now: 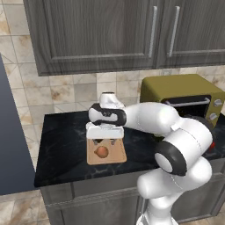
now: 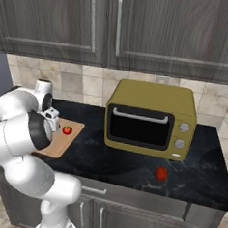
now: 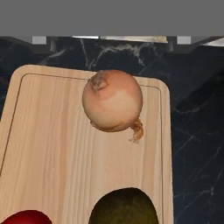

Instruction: Place the avocado, onion, tomato, and bell pepper on the cutting board.

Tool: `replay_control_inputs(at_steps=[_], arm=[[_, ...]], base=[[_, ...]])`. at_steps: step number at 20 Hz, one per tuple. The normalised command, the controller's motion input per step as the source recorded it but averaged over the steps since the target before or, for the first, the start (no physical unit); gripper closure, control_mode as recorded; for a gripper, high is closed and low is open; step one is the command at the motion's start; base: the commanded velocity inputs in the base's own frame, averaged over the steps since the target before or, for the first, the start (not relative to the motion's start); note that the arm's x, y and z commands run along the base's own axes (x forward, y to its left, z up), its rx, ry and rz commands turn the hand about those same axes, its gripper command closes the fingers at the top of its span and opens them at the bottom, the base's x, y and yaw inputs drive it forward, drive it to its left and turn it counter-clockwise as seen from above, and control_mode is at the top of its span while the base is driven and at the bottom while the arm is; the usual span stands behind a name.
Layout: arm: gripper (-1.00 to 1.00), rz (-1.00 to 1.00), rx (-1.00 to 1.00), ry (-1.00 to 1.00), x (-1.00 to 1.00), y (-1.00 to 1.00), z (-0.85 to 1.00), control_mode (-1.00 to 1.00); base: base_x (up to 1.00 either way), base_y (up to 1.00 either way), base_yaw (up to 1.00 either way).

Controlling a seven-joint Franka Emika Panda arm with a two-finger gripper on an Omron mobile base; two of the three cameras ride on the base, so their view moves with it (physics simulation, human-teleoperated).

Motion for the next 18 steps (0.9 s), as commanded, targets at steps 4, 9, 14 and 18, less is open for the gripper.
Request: replay_control_inputs(at_steps=[4,9,14,18], arm=[[-1.00,0.00,0.00,-0.19,-0.57,-0.34,0.24,-1.00],[-1.00,0.00,-0.03,-0.19,-0.52,-0.61,0.26,-1.00],[-1.00,0.00,-0.02,-0.17,-0.38,-0.91,0.31,-1.00],[-1.00,0.03,-0.03,-0.13,-0.28,-0.99,0.30,-1.00]], base=[[0.00,0.00,0.00],[0.00,0.00,0.00],[0.00,0.00,0.00],[0.00,0.00,0.00]])
